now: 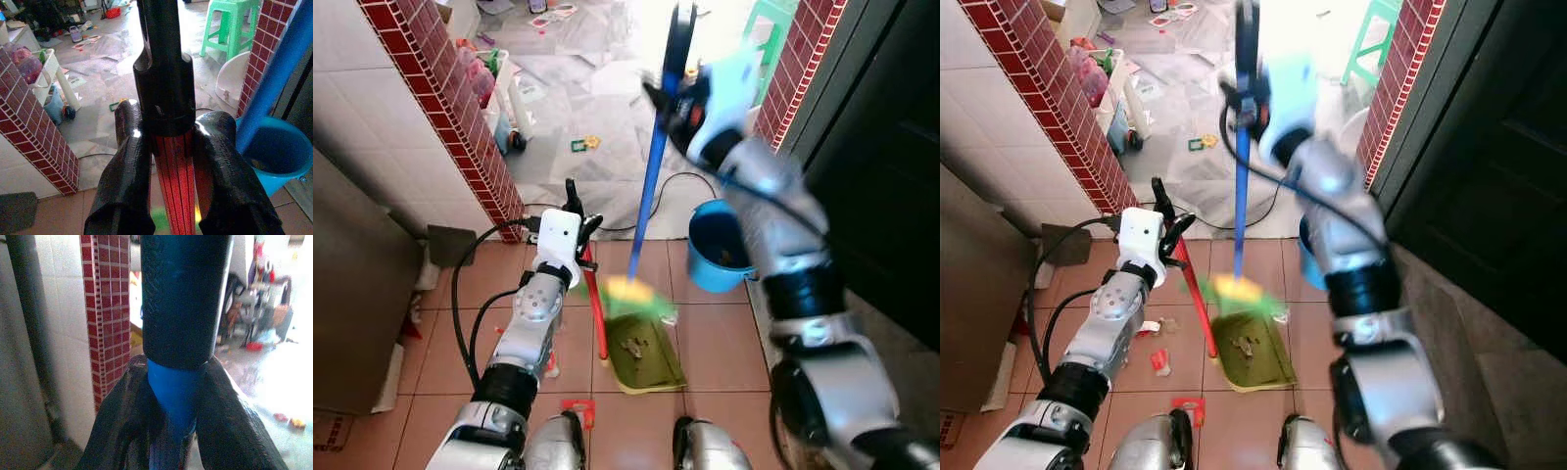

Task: Sweep floor

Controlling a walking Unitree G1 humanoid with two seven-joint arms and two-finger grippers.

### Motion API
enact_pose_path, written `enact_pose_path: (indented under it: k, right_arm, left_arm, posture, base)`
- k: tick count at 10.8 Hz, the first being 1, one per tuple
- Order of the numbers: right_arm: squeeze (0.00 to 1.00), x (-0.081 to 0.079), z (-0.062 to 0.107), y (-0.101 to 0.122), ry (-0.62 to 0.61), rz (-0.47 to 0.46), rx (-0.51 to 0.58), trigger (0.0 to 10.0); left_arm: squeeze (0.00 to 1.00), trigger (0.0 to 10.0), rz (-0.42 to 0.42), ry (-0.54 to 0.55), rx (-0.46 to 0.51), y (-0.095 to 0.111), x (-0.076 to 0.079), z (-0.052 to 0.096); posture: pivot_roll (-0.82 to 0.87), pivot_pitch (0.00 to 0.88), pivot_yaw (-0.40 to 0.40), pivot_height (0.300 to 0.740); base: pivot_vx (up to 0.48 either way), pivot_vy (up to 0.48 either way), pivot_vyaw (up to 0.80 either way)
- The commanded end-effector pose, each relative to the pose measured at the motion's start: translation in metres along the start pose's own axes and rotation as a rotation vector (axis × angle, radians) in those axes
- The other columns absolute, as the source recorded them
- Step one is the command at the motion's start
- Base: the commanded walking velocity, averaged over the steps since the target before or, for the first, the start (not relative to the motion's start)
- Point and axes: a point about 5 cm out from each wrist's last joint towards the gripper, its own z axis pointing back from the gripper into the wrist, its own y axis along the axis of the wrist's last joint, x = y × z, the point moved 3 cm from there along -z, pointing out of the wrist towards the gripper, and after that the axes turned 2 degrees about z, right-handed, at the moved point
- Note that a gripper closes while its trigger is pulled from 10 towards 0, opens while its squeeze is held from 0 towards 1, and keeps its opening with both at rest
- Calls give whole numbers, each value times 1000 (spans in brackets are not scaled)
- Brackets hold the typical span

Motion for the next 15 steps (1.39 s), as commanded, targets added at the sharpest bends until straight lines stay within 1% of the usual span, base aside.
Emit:
enact_pose_path:
  k: [1, 2, 3, 4, 6, 7, 8, 9, 10, 12, 13, 14, 15]
  right_arm:
    - [0, 5, -2, 30, -3, 38, 128, 10000]
    - [0, 15, 2, 24, -53, 94, 127, 10000]
    - [0, 19, 5, 18, -77, 128, 118, 10000]
    - [0, 19, 14, -6, -98, 151, 72, 10000]
    - [0, 13, 32, -50, -150, 124, -22, 10000]
    - [0, 2, 44, -80, -172, 71, -101, 10000]
    - [0, -3, 48, -89, -176, 43, -128, 10000]
    - [0, -14, 51, -99, -175, -22, -155, 10000]
    - [0, -17, 47, -93, -175, -58, -143, 10000]
    - [0, -12, 28, -61, -192, -170, -69, 10000]
    - [0, -9, 23, -51, -196, -218, -49, 10000]
    - [0, -6, 15, -36, -184, -240, -25, 10000]
    - [0, -3, 11, -23, -166, -221, 1, 10000]
  left_arm:
    - [0, 10000, -65, 36, -52, -13, -10, 4]
    - [0, 10000, -70, 25, -55, -14, -10, 3]
    - [0, 10000, -73, 23, -57, -14, -10, 4]
    - [0, 10000, -79, 22, -64, -16, -12, 4]
    - [0, 10000, -90, 17, -66, -16, -13, 4]
    - [0, 10000, -91, 20, -68, -17, -14, 4]
    - [0, 10000, -92, 19, -70, -17, -14, 4]
    - [0, 10000, -95, 19, -71, -17, -15, 4]
    - [0, 10000, -97, 19, -71, -17, -15, 4]
    - [0, 10000, -93, 18, -70, -17, -13, 2]
    - [0, 10000, -88, 19, -70, -17, -12, 1]
    - [0, 10000, -82, 19, -68, -16, -11, 0]
    - [0, 10000, -73, 20, -67, -15, -11, 0]
  posture:
    - [-80, 98, 80, 740]
    - [-76, 97, 80, 740]
    - [-75, 96, 81, 740]
    - [-72, 95, 80, 740]
    - [-65, 95, 81, 740]
    - [-65, 94, 84, 740]
    - [-65, 94, 86, 740]
    - [-67, 94, 90, 740]
    - [-70, 92, 93, 740]
    - [-78, 86, 94, 740]
    - [-79, 85, 94, 740]
    - [-82, 83, 93, 740]
    - [-85, 80, 93, 740]
  base:
    - [0, 0, 0]
    - [0, 0, 0]
    - [0, 0, 0]
    - [0, 0, 0]
    - [0, 0, 0]
    - [0, 0, 0]
    - [0, 0, 0]
    - [0, 0, 0]
    - [0, 0, 0]
    - [0, 0, 0]
    - [0, 0, 0]
    - [0, 0, 0]
    - [0, 0, 0]
